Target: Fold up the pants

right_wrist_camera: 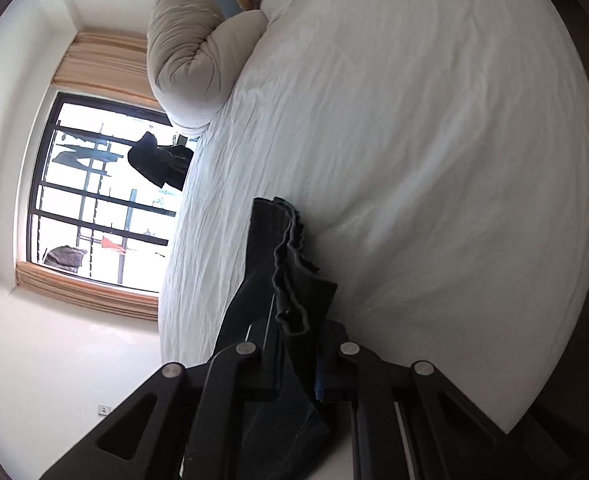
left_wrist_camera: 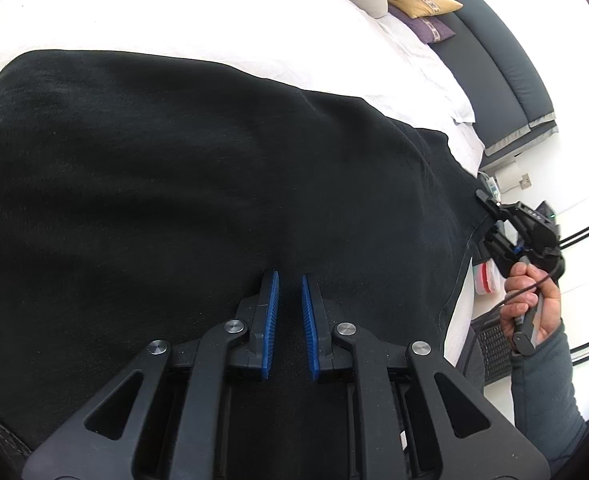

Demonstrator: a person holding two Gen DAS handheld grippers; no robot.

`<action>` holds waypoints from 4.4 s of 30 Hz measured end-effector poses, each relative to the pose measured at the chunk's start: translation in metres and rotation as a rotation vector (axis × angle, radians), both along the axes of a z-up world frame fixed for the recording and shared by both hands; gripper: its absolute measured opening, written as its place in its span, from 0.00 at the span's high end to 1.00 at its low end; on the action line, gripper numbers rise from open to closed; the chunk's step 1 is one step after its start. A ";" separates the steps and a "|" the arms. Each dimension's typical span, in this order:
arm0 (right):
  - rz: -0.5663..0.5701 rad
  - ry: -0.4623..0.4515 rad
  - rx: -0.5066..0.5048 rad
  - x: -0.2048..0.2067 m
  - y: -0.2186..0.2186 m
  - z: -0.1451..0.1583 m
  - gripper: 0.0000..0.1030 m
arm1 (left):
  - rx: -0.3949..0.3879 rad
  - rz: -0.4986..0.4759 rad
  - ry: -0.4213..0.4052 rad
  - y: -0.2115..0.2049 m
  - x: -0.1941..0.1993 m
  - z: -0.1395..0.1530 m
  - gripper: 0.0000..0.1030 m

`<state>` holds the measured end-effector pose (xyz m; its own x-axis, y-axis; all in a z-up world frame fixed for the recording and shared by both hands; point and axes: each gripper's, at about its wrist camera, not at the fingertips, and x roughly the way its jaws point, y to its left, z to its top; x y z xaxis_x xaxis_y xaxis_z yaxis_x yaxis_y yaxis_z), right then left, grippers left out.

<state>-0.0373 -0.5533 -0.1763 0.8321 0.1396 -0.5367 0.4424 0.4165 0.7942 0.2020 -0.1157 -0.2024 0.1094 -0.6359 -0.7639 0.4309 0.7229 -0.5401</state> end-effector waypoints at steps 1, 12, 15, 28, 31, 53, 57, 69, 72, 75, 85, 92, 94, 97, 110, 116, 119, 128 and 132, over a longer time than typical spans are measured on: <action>0.027 0.013 -0.057 0.006 0.010 0.010 0.88 | -0.004 0.002 0.001 0.000 -0.001 -0.001 0.90; 0.885 0.058 -0.728 0.072 0.289 0.056 0.89 | -0.060 0.074 0.004 0.035 -0.009 0.010 0.95; 0.908 0.095 -0.735 0.075 0.310 0.039 0.89 | -0.079 0.119 0.006 0.059 -0.012 0.016 0.95; 0.930 0.091 -1.043 0.059 0.363 0.048 0.89 | -0.405 0.268 0.243 0.118 -0.002 0.014 0.25; 0.958 0.085 -1.106 0.051 0.378 0.047 0.89 | -0.449 0.287 0.254 0.125 -0.001 0.015 0.19; 1.059 0.044 -1.253 0.034 0.437 0.048 0.88 | -0.271 0.297 0.188 0.181 -0.022 0.023 0.94; 1.088 0.029 -1.272 0.032 0.443 0.049 0.88 | -0.265 0.309 0.187 0.191 -0.026 0.021 0.94; 1.128 0.041 -1.295 0.034 0.456 0.042 0.88 | -0.235 0.297 0.198 0.174 -0.018 0.018 0.94; 1.135 0.045 -1.296 0.037 0.456 0.040 0.88 | -0.230 0.289 0.201 0.175 -0.018 0.016 0.94; 1.140 0.047 -1.292 0.039 0.457 0.039 0.88 | -0.229 0.280 0.207 0.163 -0.015 0.017 0.94; 1.150 0.063 -1.282 0.045 0.459 0.031 0.86 | -0.222 0.249 0.221 0.154 -0.010 0.012 0.94; 1.136 0.053 -1.190 0.057 0.459 0.026 0.77 | -0.233 0.252 0.217 0.153 -0.010 0.014 0.94; 1.134 0.044 -1.119 0.059 0.454 0.027 0.72 | -0.216 0.250 0.206 0.151 -0.011 0.018 0.94; 1.175 0.006 -0.927 0.061 0.442 0.033 0.38 | -0.203 0.246 0.197 0.149 -0.010 0.020 0.94; 1.085 -0.128 -0.133 0.174 0.222 0.071 0.33 | -0.137 0.233 0.163 0.140 -0.013 0.027 0.92; 1.096 -0.046 0.091 0.257 0.186 0.007 0.33 | -0.063 0.278 0.126 0.150 -0.014 0.042 0.91; 1.107 -0.020 0.123 0.262 0.192 -0.014 0.42 | -0.068 0.308 0.135 0.155 -0.007 0.040 0.91; 1.161 -0.025 0.183 0.149 0.197 -0.018 0.37 | -0.110 0.345 0.108 0.160 -0.017 0.041 0.91; 1.177 0.013 0.188 0.103 0.207 -0.010 0.29 | -0.107 0.404 0.067 0.184 -0.037 0.053 0.91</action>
